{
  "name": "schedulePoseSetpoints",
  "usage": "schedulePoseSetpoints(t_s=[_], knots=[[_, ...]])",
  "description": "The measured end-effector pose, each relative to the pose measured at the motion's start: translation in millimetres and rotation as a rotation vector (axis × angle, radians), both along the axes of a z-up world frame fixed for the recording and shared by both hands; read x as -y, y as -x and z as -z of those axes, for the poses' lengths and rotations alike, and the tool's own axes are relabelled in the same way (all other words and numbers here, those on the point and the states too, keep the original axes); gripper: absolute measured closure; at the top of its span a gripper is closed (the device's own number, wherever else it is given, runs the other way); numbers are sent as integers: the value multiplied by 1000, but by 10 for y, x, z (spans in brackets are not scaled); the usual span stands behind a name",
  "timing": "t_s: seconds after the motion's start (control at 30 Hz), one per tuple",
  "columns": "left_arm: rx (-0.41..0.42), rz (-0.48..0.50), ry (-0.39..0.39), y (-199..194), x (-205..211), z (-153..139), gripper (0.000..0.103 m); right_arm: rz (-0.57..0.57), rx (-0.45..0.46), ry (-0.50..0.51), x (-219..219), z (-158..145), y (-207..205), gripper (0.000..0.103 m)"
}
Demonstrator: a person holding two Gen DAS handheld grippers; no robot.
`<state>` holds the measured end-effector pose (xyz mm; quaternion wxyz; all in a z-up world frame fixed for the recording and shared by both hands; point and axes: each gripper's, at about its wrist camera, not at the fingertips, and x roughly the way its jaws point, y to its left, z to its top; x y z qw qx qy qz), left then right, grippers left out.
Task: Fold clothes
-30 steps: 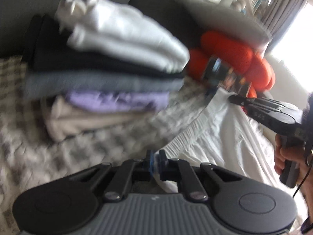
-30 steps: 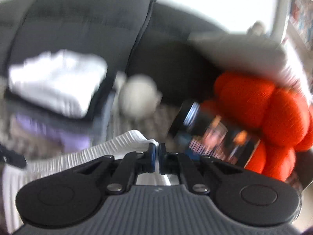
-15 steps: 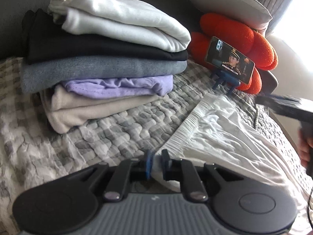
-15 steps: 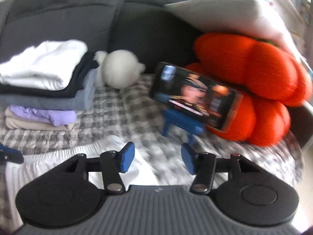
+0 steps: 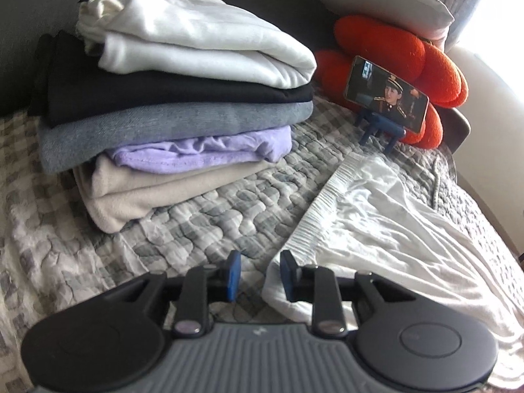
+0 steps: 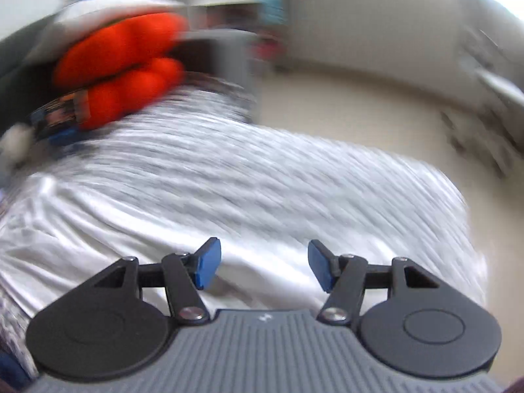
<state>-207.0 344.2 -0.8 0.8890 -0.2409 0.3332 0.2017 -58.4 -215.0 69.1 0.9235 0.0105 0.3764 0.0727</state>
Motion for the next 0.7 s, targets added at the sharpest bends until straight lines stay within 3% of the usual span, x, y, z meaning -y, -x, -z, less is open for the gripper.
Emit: schedulePoseSetpoints(t_s=[0.13, 0.27, 0.4, 0.5, 0.7], knots=[[-26, 2, -12, -29, 34, -24, 77, 99, -21, -57, 480, 124, 328, 40], [-49, 5, -5, -62, 87, -38, 77, 137, -27, -139, 727, 271, 323, 41], [-69, 3, -19, -121, 160, -17, 82, 174, -52, -171, 777, 470, 183, 60], [-67, -3, -24, -143, 169, -34, 89, 183, -17, -144, 751, 469, 176, 102], [-54, -13, -3, -131, 109, -89, 97, 215, 94, -177, 894, 113, 481, 102]])
